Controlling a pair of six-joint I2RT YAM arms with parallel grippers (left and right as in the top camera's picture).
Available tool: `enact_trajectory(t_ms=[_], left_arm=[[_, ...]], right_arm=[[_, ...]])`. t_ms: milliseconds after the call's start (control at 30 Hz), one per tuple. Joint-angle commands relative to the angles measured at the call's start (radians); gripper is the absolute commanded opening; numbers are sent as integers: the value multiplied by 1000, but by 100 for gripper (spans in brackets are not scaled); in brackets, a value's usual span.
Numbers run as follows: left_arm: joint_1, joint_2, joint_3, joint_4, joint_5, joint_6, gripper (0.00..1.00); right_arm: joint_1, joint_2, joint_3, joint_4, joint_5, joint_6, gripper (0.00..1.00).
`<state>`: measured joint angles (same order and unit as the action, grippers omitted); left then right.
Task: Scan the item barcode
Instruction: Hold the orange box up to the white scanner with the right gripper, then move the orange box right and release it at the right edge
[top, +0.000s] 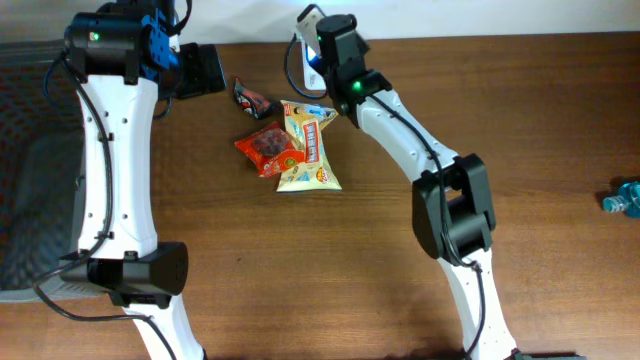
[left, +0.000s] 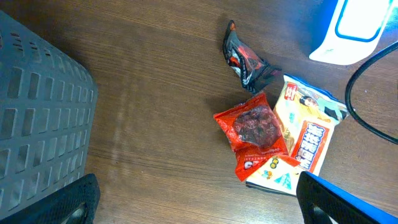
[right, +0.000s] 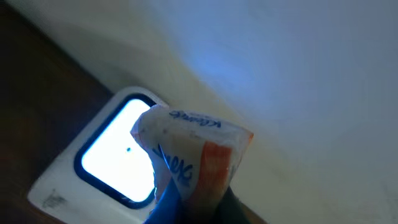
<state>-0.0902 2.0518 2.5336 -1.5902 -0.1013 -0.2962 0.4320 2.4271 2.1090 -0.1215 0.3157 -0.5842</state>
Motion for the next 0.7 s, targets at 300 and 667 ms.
enact_trajectory(t_ms=[300, 667], left_arm=[[0, 1, 0, -2, 7, -6, 99], [-3, 1, 0, -2, 7, -6, 99]], right_arm=[[-42, -47, 18, 41, 77, 401, 4], [-599, -299, 15, -818, 89, 1208, 4]])
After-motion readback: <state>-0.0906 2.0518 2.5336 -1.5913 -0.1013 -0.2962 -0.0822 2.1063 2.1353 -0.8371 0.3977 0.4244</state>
